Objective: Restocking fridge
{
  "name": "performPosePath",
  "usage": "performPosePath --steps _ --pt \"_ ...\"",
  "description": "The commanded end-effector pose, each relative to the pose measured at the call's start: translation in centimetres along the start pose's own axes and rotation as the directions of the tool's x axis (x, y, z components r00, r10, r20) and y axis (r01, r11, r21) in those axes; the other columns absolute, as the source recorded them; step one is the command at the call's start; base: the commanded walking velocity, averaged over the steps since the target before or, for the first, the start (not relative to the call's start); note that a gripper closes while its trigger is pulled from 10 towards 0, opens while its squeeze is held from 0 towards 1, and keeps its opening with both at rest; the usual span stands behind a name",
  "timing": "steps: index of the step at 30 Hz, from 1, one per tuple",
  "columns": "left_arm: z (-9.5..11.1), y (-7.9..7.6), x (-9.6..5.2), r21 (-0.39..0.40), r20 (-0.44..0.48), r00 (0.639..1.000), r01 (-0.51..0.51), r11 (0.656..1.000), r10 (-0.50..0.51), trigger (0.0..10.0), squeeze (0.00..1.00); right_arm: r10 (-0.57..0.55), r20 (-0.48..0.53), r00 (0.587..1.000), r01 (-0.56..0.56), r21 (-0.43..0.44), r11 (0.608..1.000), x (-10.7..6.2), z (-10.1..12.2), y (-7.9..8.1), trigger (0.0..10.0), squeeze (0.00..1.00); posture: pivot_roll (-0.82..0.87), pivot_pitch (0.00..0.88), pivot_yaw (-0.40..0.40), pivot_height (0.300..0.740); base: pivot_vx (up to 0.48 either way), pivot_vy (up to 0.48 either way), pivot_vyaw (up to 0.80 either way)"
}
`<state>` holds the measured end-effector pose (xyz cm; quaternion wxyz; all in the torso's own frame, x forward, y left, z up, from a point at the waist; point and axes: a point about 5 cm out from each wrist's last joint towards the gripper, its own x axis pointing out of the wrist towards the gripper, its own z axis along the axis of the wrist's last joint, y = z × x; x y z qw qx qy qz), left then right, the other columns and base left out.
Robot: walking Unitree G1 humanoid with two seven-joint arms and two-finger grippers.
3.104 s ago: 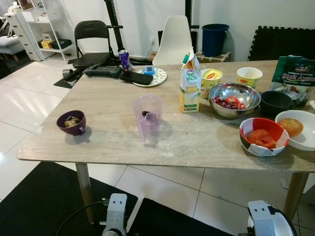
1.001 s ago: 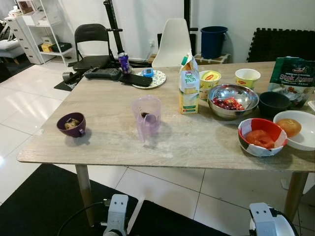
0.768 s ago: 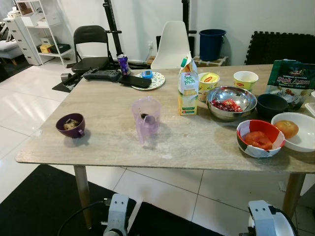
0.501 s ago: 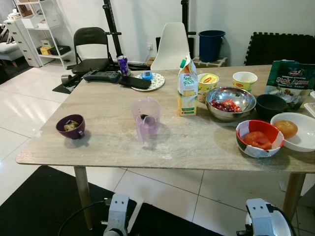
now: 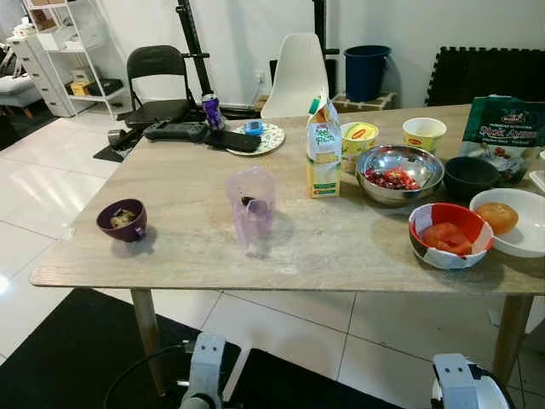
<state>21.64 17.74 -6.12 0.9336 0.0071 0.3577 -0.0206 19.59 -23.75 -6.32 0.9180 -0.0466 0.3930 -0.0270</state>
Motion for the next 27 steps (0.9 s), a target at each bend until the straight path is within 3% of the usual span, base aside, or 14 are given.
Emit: performPosePath --steps 1,9,11,14,18,20,22,27 --pt "-0.26 0.15 -0.12 0.004 -0.006 1.0 0.011 1.0 -0.011 10.0 0.0 0.008 0.02 1.0 -0.008 0.01 1.0 0.02 0.13 0.42 10.0 0.0 -0.06 0.097 0.084 0.74 0.0 0.0 0.0" --pt "-0.77 0.3 -0.28 0.037 -0.028 1.0 0.009 0.999 -0.008 10.0 0.0 0.006 0.016 1.0 -0.006 0.024 1.0 0.08 0.19 0.49 10.0 0.0 -0.05 0.093 0.074 0.74 0.0 0.0 0.0" --pt "-1.21 0.63 -0.4 0.025 -0.046 0.998 -0.032 0.999 0.033 10.0 0.0 0.009 -0.008 1.0 -0.009 -0.003 1.0 0.04 -0.16 0.5 10.0 0.0 -0.04 0.097 0.084 0.74 0.0 0.0 0.0" --pt "-1.16 0.39 -0.4 0.018 -0.04 0.999 0.002 1.0 -0.001 10.0 0.0 -0.006 0.007 1.0 0.006 0.034 0.999 0.03 -0.03 0.36 10.0 0.0 -0.06 0.096 0.078 0.74 0.0 0.0 0.0" --pt "-1.17 0.41 -0.36 0.037 -0.049 0.999 -0.005 0.999 0.006 10.0 0.0 0.008 -0.006 1.0 -0.008 0.006 1.0 0.06 -0.06 0.38 10.0 0.0 -0.06 0.105 0.077 0.74 0.0 0.0 0.0" --pt "-0.76 0.15 -0.22 -0.008 -0.029 1.0 -0.008 1.0 0.008 10.0 0.0 -0.005 -0.003 1.0 0.005 0.021 1.0 0.04 -0.04 0.16 10.0 0.0 -0.06 0.11 0.087 0.74 0.0 0.0 0.0" --pt "-0.39 -0.25 -0.09 0.018 -0.017 1.0 0.019 1.0 -0.018 10.0 0.0 -0.009 -0.004 1.0 0.01 0.029 1.0 -0.01 -0.1 -0.06 10.0 0.0 -0.06 0.1 0.071 0.74 0.0 0.0 0.0" --pt "-0.75 -0.02 -0.16 0.011 -0.034 0.999 -0.017 1.0 0.017 10.0 0.0 -0.01 -0.025 1.0 0.01 0.012 1.0 -0.1 -0.48 -0.21 10.0 0.0 -0.05 0.099 0.086 0.74 0.0 0.0 0.0"
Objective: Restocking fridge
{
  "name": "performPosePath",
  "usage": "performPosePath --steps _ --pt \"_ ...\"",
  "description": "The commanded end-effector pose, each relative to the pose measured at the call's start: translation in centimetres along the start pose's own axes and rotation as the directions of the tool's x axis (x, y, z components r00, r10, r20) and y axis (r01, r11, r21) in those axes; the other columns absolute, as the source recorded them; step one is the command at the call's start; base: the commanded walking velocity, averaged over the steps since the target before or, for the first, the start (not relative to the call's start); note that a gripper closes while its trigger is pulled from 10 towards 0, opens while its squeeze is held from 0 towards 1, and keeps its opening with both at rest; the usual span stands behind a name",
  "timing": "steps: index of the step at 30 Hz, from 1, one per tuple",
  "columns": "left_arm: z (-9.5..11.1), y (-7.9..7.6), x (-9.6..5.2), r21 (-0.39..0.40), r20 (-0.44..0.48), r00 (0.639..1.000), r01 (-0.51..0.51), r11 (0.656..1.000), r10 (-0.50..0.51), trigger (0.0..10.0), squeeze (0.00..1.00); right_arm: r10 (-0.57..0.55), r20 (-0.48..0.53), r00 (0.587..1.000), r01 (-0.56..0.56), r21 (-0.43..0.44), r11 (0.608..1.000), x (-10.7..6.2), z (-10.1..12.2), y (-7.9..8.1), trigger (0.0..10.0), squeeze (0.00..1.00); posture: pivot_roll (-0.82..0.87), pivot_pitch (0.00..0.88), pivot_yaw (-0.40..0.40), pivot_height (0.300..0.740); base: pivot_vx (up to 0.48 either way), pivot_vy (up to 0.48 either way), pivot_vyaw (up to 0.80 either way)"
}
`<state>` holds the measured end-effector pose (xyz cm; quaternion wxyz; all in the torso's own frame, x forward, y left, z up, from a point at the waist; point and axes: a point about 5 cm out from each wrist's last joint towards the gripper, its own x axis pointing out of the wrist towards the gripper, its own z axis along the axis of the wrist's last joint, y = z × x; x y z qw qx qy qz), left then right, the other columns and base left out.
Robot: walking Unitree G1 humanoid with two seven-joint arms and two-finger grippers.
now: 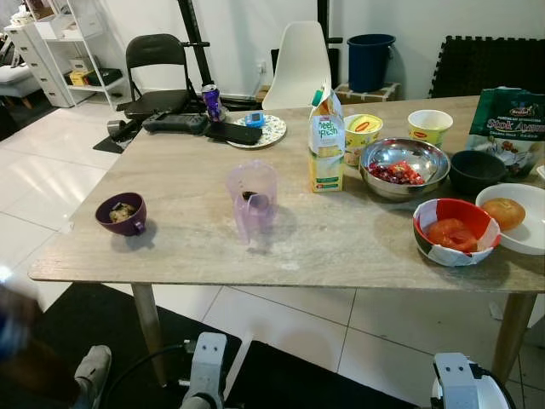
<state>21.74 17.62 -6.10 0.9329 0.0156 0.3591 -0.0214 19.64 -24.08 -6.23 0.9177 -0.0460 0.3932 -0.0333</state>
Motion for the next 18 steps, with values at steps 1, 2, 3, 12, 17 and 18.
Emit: performPosePath --steps 1,2,3,12,17,18 --pt "-0.9 0.1 -0.3 -0.025 -0.029 1.0 -0.013 1.0 0.012 10.0 0.0 -0.006 -0.018 1.0 0.006 0.019 1.0 -0.1 -0.5 0.0 10.0 0.0 -0.06 0.106 0.09 0.74 0.0 0.0 0.0" --pt "-0.9 0.1 -0.3 -0.01 -0.03 1.0 0.0 1.0 0.0 10.0 0.0 -0.01 -0.012 1.0 0.01 0.029 1.0 -0.1 -0.5 -0.1 10.0 0.0 -0.06 0.108 0.08 0.74 0.0 0.0 0.0" --pt "-0.9 0.1 -0.3 0.004 -0.031 0.999 0.011 1.0 -0.011 10.0 0.0 -0.011 -0.007 1.0 0.012 0.036 0.999 -0.1 -0.4 -0.1 10.0 0.0 -0.06 0.108 0.08 0.74 0.0 0.0 0.0" --pt "-0.9 0.8 -0.3 0.001 -0.03 0.999 -0.022 1.0 0.022 10.0 0.0 -0.011 0.011 1.0 0.01 0.023 1.0 0.2 0.9 -0.5 10.0 0.0 -0.04 0.102 0.066 0.74 0.0 0.0 0.0" --pt "-0.8 1.0 -0.3 -0.005 -0.026 0.999 -0.032 0.999 0.032 10.0 0.0 -0.01 0.022 1.0 0.01 0.021 1.0 0.4 1.4 -0.5 10.0 0.0 -0.04 0.102 0.067 0.74 0.0 0.0 0.0" --pt "-0.8 1.0 -0.4 -0.009 -0.018 0.999 -0.032 0.999 0.032 10.0 0.0 -0.01 0.038 0.999 0.009 0.028 1.0 0.5 1.9 -0.5 10.0 0.0 -0.03 0.102 0.052 0.74 0.0 0.0 0.0"
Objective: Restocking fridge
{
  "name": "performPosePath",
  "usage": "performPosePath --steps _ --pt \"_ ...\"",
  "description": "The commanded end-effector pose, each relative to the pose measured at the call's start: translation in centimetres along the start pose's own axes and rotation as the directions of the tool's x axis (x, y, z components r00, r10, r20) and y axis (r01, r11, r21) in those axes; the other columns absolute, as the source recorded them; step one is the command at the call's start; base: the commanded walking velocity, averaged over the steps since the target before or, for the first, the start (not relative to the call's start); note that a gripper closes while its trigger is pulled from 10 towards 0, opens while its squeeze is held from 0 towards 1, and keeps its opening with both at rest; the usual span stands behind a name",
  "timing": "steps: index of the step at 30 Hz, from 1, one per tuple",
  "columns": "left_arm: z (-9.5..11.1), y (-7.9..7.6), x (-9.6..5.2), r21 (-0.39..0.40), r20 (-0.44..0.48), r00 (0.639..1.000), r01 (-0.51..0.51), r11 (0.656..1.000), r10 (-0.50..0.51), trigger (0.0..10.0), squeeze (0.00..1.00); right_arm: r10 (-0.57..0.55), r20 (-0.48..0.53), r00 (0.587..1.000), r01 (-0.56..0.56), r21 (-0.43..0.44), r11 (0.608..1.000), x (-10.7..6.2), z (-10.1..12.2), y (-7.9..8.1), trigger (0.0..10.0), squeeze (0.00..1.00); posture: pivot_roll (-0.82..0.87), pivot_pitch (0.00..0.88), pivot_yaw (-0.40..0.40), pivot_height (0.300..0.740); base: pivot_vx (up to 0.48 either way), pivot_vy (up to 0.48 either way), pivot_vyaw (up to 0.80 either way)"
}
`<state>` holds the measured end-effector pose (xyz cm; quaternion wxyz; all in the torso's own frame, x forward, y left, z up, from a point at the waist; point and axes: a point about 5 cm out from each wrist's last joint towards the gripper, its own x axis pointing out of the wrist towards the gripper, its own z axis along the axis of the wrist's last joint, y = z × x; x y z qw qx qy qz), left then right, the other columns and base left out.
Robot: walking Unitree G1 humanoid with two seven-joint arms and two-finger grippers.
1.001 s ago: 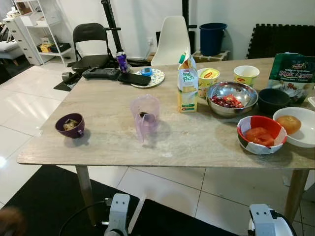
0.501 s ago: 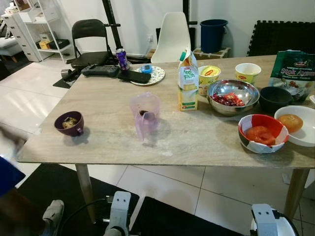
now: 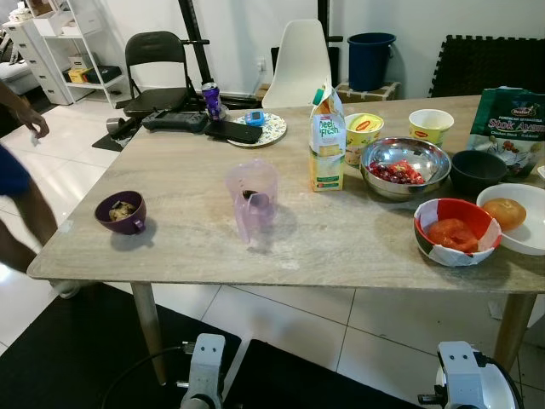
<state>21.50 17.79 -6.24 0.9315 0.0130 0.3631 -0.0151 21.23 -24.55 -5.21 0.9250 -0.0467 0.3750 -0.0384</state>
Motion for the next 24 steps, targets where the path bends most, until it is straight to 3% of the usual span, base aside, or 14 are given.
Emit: performPosePath --steps 1,11,24 --pt "-0.5 0.8 -0.3 0.0 -0.009 1.0 -0.023 1.0 0.023 10.0 0.0 0.001 -0.001 1.0 -0.001 0.023 1.0 0.1 0.1 0.1 10.0 0.0 -0.03 0.102 0.052 0.74 0.0 0.0 0.0" --pt "-1.0 0.8 -0.5 -0.02 -0.005 1.0 -0.024 1.0 0.024 10.0 0.0 0.047 0.082 0.996 -0.049 0.021 0.999 0.4 1.7 1.0 10.0 0.0 -0.05 0.115 0.028 0.74 0.0 0.0 0.0" --pt "-1.6 0.6 -0.8 -0.019 -0.014 1.0 -0.015 1.0 0.015 10.0 0.0 0.085 0.047 0.995 -0.085 -0.004 0.996 0.3 0.8 2.1 10.0 0.0 -0.01 0.125 0.018 0.74 0.0 0.0 0.0"
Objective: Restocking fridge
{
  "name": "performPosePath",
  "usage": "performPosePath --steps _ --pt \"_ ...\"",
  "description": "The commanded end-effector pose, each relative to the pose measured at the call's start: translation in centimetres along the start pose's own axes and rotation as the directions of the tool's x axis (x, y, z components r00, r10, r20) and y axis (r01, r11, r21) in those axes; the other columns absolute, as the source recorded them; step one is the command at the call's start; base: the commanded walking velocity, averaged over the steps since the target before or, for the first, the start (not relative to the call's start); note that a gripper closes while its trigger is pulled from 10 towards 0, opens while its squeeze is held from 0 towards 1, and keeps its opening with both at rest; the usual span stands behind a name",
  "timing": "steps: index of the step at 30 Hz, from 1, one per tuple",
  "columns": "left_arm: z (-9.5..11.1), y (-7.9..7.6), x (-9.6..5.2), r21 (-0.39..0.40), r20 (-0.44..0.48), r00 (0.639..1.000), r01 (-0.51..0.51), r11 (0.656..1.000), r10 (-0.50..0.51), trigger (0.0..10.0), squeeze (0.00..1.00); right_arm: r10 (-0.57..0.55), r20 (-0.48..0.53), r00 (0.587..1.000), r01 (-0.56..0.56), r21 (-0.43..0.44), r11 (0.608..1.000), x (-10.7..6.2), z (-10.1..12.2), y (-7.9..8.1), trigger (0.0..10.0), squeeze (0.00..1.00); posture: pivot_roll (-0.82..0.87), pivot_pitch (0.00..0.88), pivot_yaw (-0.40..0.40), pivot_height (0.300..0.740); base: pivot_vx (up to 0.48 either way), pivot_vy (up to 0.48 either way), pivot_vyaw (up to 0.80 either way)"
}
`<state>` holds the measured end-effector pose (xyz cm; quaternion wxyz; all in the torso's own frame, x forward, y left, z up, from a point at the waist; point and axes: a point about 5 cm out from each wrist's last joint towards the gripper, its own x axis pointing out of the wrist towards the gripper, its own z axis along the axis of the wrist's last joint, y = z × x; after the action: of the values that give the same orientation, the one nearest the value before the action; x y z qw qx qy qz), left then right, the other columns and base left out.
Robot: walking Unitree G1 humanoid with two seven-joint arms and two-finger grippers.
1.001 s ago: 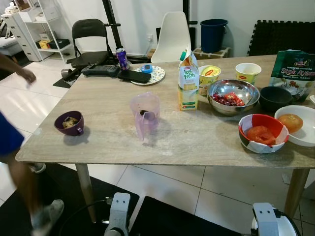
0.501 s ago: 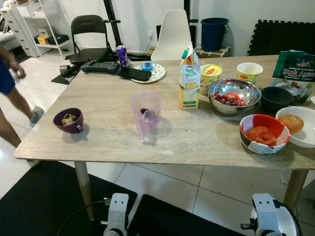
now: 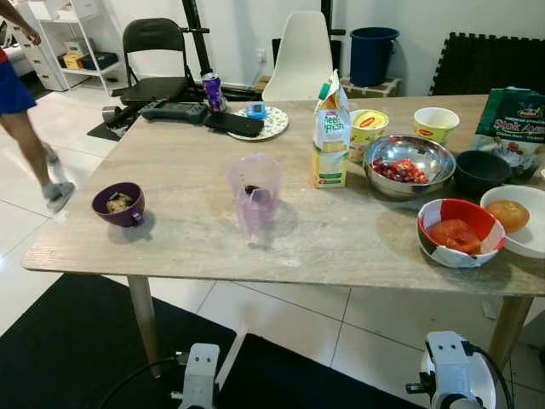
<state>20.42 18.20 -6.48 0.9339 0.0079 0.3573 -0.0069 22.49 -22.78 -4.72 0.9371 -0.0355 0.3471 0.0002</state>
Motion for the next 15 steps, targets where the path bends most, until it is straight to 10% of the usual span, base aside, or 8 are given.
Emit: performPosePath --steps 1,15 --pt "-0.6 0.3 -0.2 -0.003 -0.025 1.0 -0.004 1.0 0.004 10.0 0.0 0.011 -0.017 1.0 -0.011 0.002 1.0 -0.1 -0.5 0.4 10.0 0.0 -0.01 0.125 0.018 0.74 0.0 0.0 0.0" --pt "-1.8 -0.6 -0.7 0.031 -0.054 0.998 0.015 0.999 -0.013 10.0 0.0 0.023 -0.025 0.999 -0.024 -0.035 0.999 -0.2 -0.5 -0.3 10.0 0.0 0.01 0.148 -0.014 0.74 0.0 0.0 0.0"
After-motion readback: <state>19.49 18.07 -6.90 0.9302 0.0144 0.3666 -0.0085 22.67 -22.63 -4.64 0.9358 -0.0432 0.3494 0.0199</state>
